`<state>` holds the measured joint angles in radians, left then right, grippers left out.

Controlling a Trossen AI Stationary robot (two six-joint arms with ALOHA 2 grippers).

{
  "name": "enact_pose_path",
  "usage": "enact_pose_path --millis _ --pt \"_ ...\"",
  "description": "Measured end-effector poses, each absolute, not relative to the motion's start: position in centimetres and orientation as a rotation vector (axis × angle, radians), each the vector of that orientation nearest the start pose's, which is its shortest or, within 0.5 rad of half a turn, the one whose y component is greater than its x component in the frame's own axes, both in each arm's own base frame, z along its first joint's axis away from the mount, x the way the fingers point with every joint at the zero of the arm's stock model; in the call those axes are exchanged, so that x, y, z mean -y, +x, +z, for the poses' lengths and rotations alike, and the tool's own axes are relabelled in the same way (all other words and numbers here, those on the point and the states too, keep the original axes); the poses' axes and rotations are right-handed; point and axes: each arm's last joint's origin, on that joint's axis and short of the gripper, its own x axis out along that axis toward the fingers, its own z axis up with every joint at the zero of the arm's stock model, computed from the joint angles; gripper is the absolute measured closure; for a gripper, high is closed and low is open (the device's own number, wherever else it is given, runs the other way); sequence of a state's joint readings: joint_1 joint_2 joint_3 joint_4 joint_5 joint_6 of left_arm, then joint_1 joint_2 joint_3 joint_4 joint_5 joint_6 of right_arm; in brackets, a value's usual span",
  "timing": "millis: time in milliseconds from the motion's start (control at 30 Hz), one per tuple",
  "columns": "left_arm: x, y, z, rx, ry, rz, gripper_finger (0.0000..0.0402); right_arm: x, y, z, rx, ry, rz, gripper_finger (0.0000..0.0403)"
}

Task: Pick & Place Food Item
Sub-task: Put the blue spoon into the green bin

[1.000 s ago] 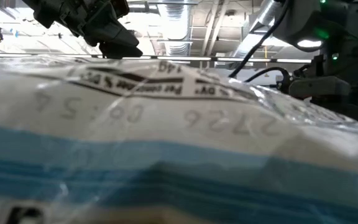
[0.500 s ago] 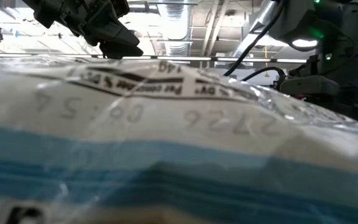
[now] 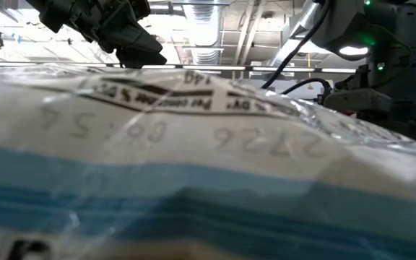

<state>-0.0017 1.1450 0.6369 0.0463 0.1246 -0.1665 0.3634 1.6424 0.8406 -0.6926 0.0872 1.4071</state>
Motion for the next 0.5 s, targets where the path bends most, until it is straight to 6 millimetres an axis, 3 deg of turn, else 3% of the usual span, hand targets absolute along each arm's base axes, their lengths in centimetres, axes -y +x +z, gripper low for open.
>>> enact_pose_path --millis 367,500 --pt "0.4 24.1 23.4 -0.471 -0.192 -0.085 0.0266 -8.6 23.1 13.6 -1.384 0.726 -0.893 0.0296" --pt "0.4 24.1 23.4 -0.471 -0.192 -0.085 0.0266 -8.7 23.0 13.6 -1.410 0.674 -0.854 0.0296"
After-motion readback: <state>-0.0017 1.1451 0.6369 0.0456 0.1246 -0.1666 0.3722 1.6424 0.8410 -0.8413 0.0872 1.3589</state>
